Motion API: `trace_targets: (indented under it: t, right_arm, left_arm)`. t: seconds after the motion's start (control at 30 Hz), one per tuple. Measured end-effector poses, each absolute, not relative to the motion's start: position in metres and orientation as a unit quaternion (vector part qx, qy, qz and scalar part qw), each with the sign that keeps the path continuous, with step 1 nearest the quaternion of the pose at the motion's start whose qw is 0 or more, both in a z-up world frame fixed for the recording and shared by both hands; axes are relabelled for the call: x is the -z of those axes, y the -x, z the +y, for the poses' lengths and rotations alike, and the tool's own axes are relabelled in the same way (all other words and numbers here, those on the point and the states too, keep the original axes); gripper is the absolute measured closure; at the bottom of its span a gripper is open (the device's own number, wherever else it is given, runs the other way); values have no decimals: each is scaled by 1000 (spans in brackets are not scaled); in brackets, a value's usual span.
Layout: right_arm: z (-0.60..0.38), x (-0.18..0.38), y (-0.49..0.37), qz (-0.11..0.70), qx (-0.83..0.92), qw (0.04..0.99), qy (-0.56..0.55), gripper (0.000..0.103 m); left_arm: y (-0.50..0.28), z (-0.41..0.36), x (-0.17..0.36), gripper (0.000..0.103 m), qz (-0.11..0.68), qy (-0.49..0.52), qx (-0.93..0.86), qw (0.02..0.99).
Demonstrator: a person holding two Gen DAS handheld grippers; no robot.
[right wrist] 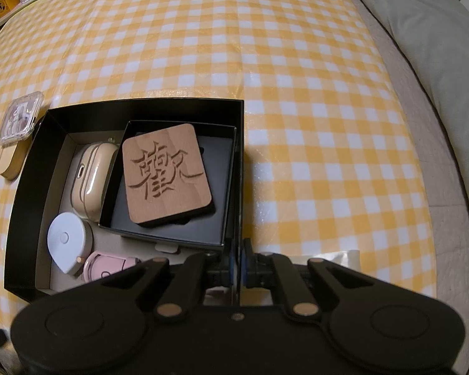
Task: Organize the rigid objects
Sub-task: 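Move the left gripper to the clear nail-tip case and close on it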
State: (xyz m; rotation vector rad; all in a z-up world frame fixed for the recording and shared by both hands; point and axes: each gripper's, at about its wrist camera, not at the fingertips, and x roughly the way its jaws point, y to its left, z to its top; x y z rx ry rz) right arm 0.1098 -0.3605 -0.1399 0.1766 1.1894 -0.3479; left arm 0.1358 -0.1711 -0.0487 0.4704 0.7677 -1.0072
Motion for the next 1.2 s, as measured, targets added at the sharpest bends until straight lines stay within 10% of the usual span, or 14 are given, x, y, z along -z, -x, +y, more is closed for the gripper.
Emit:
trace_targets:
  t: [0.43,1.2]
  right_arm:
    - [-358,139,-111,555,164,811,-80,99]
    - [-357,129,-112,552,165,812,-91,100]
  left_arm:
    - [-200,-120,13,0,314,-68,335,886]
    - [-302,-115,122,0,426,-10,145,893]
